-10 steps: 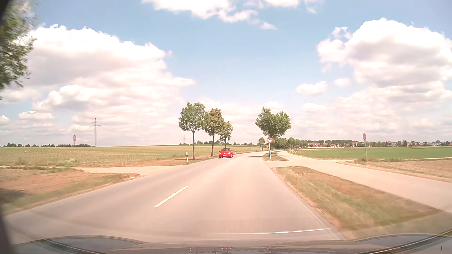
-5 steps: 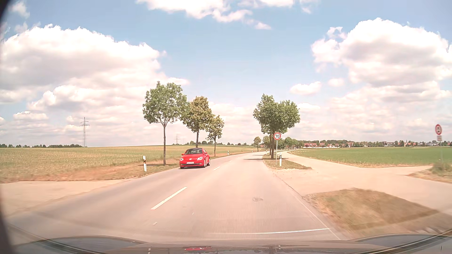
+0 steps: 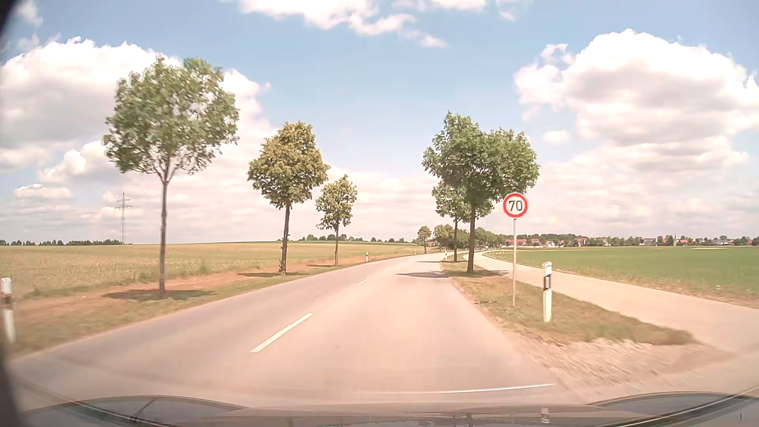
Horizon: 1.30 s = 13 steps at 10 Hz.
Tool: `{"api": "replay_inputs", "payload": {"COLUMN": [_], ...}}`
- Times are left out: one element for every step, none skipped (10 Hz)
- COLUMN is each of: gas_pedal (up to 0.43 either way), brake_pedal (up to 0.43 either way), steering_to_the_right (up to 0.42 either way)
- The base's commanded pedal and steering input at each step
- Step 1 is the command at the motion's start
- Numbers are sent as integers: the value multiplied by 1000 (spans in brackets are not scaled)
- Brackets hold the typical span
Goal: Follow the waypoints while adhering to traffic rules and regulations
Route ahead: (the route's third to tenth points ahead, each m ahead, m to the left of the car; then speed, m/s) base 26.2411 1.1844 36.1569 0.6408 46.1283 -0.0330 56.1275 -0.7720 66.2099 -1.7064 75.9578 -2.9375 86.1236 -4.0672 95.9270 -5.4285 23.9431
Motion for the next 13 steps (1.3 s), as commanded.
{"api": "replay_inputs", "payload": {"gas_pedal": [150,150,150,150,150,150,150,150,150,150,150,150,150], "brake_pedal": [6,12,12,12,12,6,12,12,12,12,6,12,12], "steering_to_the_right": [7,7,7,7,7,7,7,8,8,9,10,11,11]}}
